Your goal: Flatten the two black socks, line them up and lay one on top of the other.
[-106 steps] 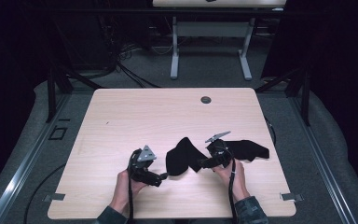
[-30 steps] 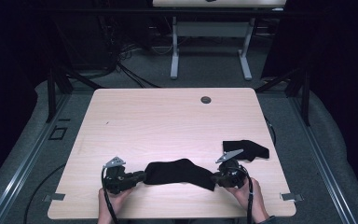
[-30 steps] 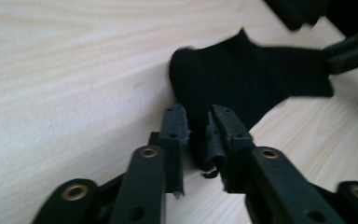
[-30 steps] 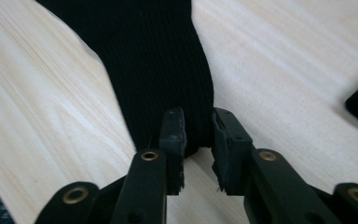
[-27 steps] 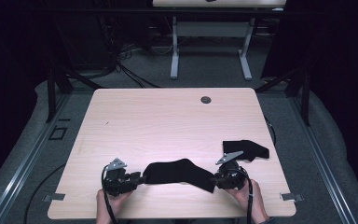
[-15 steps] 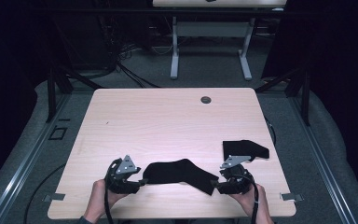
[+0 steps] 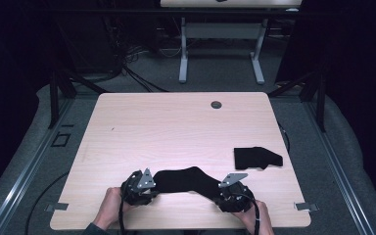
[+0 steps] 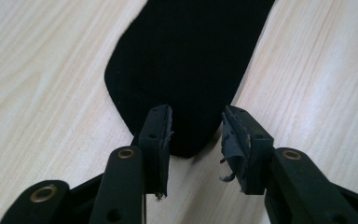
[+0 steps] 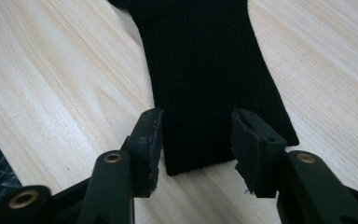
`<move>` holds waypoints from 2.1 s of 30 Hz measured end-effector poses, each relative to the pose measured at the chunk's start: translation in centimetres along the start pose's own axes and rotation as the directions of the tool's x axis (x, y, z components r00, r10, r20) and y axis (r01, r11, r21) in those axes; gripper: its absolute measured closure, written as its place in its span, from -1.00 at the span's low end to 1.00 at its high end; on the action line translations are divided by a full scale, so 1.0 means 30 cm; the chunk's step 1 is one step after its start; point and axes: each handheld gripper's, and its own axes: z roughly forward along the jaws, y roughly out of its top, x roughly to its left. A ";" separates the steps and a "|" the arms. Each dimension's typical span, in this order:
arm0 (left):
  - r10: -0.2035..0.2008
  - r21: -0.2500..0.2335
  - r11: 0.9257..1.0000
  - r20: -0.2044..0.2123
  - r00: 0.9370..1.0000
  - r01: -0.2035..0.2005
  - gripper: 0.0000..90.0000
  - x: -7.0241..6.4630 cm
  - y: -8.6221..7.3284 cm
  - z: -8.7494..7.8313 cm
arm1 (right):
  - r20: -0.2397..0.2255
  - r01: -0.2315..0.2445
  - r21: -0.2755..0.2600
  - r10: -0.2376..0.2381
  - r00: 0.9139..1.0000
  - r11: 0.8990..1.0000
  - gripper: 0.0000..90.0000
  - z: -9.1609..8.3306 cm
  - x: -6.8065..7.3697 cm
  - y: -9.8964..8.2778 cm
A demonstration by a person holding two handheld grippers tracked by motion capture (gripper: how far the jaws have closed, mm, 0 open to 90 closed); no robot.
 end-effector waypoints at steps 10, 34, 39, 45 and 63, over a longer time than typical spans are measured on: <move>0.012 0.012 1.000 0.003 1.000 -0.012 0.58 -0.004 0.006 0.001 | 0.030 0.055 -0.009 -0.054 0.998 0.998 0.27 0.005 0.041 -0.008; 0.005 -0.073 0.997 -0.026 1.000 -0.007 0.96 -0.048 0.000 -0.068 | 0.067 0.052 -0.092 -0.046 0.997 0.994 0.85 -0.096 0.044 -0.029; -0.009 -0.118 0.993 -0.012 1.000 0.008 0.96 -0.063 0.029 -0.144 | 0.084 0.051 -0.152 -0.038 0.996 0.987 0.85 -0.185 0.053 -0.016; -0.030 -0.140 0.990 0.016 0.999 0.032 0.95 -0.087 0.039 -0.234 | 0.082 0.069 -0.173 -0.056 0.995 0.983 0.84 -0.263 0.095 -0.012; -0.279 0.049 0.960 0.200 0.939 0.275 0.85 0.165 0.085 -0.049 | -0.048 -0.116 0.016 0.116 0.992 0.993 0.79 0.002 -0.163 0.106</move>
